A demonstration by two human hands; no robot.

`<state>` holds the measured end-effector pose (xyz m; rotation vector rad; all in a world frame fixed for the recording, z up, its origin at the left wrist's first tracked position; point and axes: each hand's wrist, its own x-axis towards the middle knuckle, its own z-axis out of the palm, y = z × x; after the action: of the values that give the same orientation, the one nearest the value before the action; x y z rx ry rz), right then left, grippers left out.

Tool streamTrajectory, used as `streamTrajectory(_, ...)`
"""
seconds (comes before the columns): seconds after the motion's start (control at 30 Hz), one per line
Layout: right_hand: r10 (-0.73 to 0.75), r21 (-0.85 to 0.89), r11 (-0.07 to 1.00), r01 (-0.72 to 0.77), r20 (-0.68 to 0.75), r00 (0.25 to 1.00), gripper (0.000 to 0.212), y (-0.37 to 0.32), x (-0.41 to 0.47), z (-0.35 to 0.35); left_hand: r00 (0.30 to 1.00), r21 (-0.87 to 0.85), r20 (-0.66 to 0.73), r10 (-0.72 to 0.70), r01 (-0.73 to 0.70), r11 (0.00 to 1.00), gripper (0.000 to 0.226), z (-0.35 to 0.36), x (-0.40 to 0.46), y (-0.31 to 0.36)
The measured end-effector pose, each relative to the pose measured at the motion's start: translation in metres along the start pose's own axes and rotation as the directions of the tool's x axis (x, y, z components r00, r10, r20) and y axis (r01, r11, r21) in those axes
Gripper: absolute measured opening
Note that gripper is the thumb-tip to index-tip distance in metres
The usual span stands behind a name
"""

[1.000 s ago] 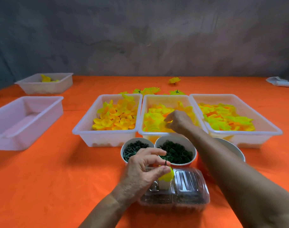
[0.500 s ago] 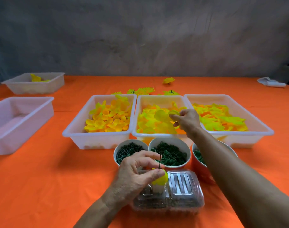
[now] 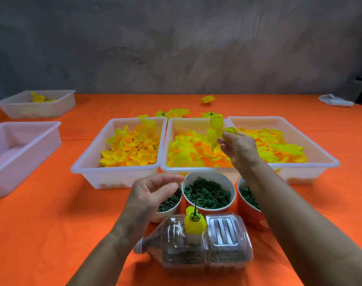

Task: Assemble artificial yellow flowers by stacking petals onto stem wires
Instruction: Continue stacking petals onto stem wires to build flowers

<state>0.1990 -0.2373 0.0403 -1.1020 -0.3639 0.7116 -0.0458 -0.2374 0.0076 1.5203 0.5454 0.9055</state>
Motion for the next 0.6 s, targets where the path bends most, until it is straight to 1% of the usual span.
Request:
streamTrajectory(0.07, 0.055, 0.040, 0.998, -0.057, 0.048, 0.997, 0.014, -0.007, -0.008, 0.003, 0.995, 0.046, -0.092, 0.030, -0.026, 0.999, 0.011, 0.001, 0.010, 0.005)
streamTrajectory(0.17, 0.156, 0.058, 0.983, -0.172, 0.216, 0.964, 0.011, -0.015, -0.026, 0.010, 0.972, 0.186, -0.216, 0.096, -0.056, 0.981, 0.011, 0.003, 0.029, 0.016)
streamTrajectory(0.23, 0.199, 0.032, 0.974, -0.222, 0.333, 0.922, 0.009, -0.019, -0.040, 0.014, 0.963, 0.254, -0.238, 0.124, -0.061, 0.965, 0.023, 0.006, 0.041, 0.026)
streamTrajectory(0.27, 0.211, 0.006, 0.973, -0.230, 0.382, 0.900, 0.008, -0.020, -0.046, 0.016, 0.965, 0.254, -0.235, 0.112, -0.050, 0.966, 0.033, 0.008, 0.046, 0.031)
streamTrajectory(0.3, 0.217, -0.030, 0.974, -0.225, 0.421, 0.881, 0.011, -0.021, -0.053, 0.018, 0.969, 0.230, -0.232, 0.079, -0.024, 0.973, 0.044, 0.011, 0.050, 0.036)
streamTrajectory(0.33, 0.219, -0.071, 0.975, -0.210, 0.449, 0.866, 0.019, -0.021, -0.058, 0.019, 0.973, 0.192, -0.230, 0.034, 0.012, 0.981, 0.051, 0.013, 0.053, 0.040)
streamTrajectory(0.37, 0.221, -0.105, 0.975, -0.194, 0.467, 0.856, 0.026, -0.021, -0.063, 0.020, 0.973, 0.152, -0.230, -0.003, 0.039, 0.988, 0.050, 0.016, 0.055, 0.044)
streamTrajectory(0.43, 0.224, -0.140, 0.974, -0.178, 0.480, 0.848, 0.029, -0.021, -0.072, 0.021, 0.974, 0.077, -0.224, -0.024, 0.042, 0.996, 0.033, 0.019, 0.055, 0.049)
streamTrajectory(0.5, 0.216, -0.152, 0.975, -0.160, 0.497, 0.840, 0.026, -0.021, -0.080, 0.019, 0.981, 0.007, -0.193, -0.003, 0.004, 1.000, 0.017, 0.020, 0.053, 0.051)
streamTrajectory(0.6, 0.195, -0.149, 0.979, -0.137, 0.528, 0.827, 0.026, -0.022, -0.087, 0.014, 0.985, -0.010, -0.165, 0.045, -0.047, 0.999, 0.011, 0.022, 0.047, 0.051)
